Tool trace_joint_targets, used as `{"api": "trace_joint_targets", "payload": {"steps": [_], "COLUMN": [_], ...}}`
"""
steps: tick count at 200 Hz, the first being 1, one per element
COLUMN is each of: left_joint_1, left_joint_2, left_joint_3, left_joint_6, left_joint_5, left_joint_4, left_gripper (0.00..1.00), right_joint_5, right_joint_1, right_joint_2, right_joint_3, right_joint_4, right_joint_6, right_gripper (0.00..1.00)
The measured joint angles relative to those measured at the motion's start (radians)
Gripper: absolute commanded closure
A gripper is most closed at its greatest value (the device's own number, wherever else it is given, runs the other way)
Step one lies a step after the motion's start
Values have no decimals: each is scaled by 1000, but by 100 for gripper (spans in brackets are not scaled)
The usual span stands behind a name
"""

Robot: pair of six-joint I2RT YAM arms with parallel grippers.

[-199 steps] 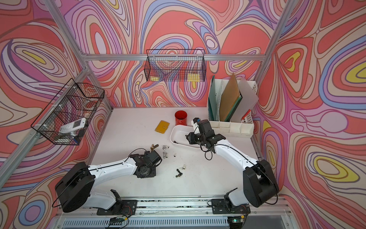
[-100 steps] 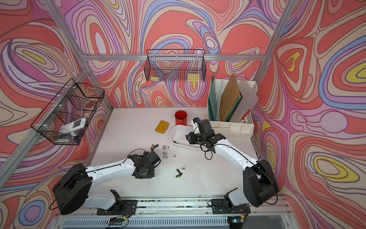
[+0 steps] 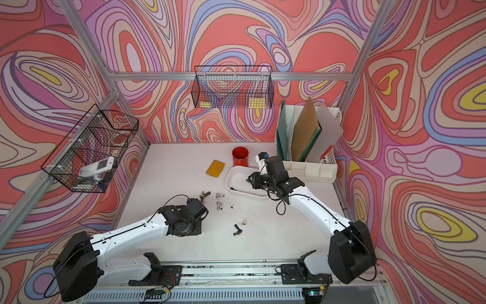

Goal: Put the chess pieces into the storage box
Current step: Pick up the chess piece at the center of the board, then place the chess piece in the storage box.

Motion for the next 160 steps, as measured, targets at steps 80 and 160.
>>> {"api": "trace_joint_targets", "payload": {"steps": [80,160], "left_joint_1": [-1,-2], "left_joint_2": [-114,102], "left_joint_3": [67,388], "left_joint_6": [31,232], "left_joint_5": [-16,-84], "left_joint_4": [-85,68], "left_gripper": [78,78], "right_joint_5": [33,91], "right_joint_1": [0,0], "right_joint_2": [-56,-145], "right_joint_3": [-31,-65], "right_joint_4": [1,68], "right_joint_6": [3,6], "right_gripper": [74,74]}}
